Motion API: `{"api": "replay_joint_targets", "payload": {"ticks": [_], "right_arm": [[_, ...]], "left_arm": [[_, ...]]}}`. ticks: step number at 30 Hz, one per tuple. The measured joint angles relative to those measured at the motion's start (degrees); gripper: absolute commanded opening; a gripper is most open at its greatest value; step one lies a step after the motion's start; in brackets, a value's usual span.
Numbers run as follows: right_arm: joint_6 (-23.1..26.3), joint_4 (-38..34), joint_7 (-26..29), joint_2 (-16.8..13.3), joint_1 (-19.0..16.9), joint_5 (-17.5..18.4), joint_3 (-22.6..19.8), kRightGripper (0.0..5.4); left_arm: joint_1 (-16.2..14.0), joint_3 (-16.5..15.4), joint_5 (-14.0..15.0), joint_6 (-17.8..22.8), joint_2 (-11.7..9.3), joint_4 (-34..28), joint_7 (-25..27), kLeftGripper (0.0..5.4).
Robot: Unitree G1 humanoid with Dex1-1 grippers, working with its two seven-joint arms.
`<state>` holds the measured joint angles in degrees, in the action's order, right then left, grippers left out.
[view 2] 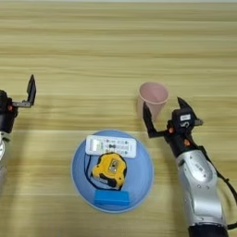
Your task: Move the objects on the table
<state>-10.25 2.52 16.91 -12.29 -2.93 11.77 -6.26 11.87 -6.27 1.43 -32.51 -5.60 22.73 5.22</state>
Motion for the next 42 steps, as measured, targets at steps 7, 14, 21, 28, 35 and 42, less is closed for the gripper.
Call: {"api": "replay_joint_targets", "payload": {"ticks": [7, 14, 21, 28, 35, 42], "right_arm": [[2.1, -1.1, 0.5, 0.1, -1.6, 0.3, 0.3, 5.40], [3.4, -0.3, 0.9, 0.1, -0.9, 0.4, 0.3, 5.40], [4.4, 1.5, 1.0, 0.1, 2.0, 0.5, 0.3, 5.40], [5.5, 6.2, 1.0, 0.1, 5.9, 0.5, 0.4, 5.40], [6.0, 10.9, 0.9, 0.1, 9.1, 0.0, 0.0, 5.40], [5.9, 15.5, 0.9, 0.1, 11.8, -0.9, 0.0, 5.40]], "left_arm": [[0.3, 0.0, -0.1, -0.5, 0.0, 0.7, -0.1, 5.38], [0.4, 0.0, -0.8, -0.8, 0.0, 1.0, -0.4, 5.38], [0.4, 0.1, -1.0, -1.2, 0.0, 1.0, -0.5, 5.38], [0.4, 0.4, -1.0, -1.5, 0.0, 1.0, -0.6, 5.38], [0.3, 0.7, -1.1, -1.5, 0.0, 0.7, -0.8, 5.38], [0.3, 0.9, -1.1, -1.5, 0.0, 0.5, -1.1, 5.38]]}}
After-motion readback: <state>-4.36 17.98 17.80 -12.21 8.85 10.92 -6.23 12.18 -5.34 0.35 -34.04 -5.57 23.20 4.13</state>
